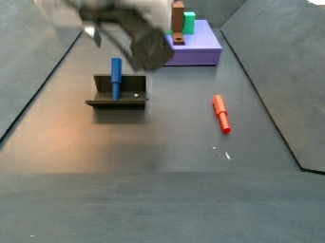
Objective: Pick up the blue object. Move up. Place the blue object on the fixture. Regrasp the blue object. Move to above the board. Insert the blue object.
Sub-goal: Regrasp the blue object.
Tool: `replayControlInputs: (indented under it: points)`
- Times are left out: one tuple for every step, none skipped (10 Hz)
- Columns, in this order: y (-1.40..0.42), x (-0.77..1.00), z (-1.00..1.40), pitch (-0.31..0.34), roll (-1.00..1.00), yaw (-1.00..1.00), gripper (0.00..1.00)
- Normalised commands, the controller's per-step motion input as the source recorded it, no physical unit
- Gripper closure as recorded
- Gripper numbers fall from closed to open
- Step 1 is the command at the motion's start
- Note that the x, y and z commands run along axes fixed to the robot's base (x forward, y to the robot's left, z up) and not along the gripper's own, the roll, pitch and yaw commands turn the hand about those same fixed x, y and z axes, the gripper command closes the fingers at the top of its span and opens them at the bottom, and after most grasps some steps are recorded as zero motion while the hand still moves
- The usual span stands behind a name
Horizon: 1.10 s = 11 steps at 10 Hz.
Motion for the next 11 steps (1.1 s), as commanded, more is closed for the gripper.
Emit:
replayControlInputs:
  points:
    - [-0.25, 0.45, 0.61, 0.0, 0.78, 0.16, 0.0]
    - [-0.29, 0.67, 0.53, 0.0, 0.95, 0.13, 0.0]
    - [-0.26, 0.76, 0.48, 0.006, 0.98, 0.1, 0.0]
    - [-0.22, 0.81, 0.43, 0.011, 1.0, 0.06, 0.0]
    - [-0.21, 0.69, 0.23, 0.0, 1.0, 0.1, 0.0]
    - [-0.13, 0.38, 0.0, 0.0, 1.0, 0.17, 0.0]
    - [-0.17, 0.34, 0.0, 0.0, 1.0, 0.25, 0.0]
    - [-0.2, 0.36, -0.03, -0.006, 1.0, 0.28, 0.0]
    - [-0.24, 0.28, -0.12, 0.0, 1.0, 0.28, 0.0]
    - [-0.2, 0.11, -0.23, 0.0, 1.0, 0.33, 0.0]
    - [-0.11, 0.0, -0.27, 0.0, 0.97, 0.37, 0.0]
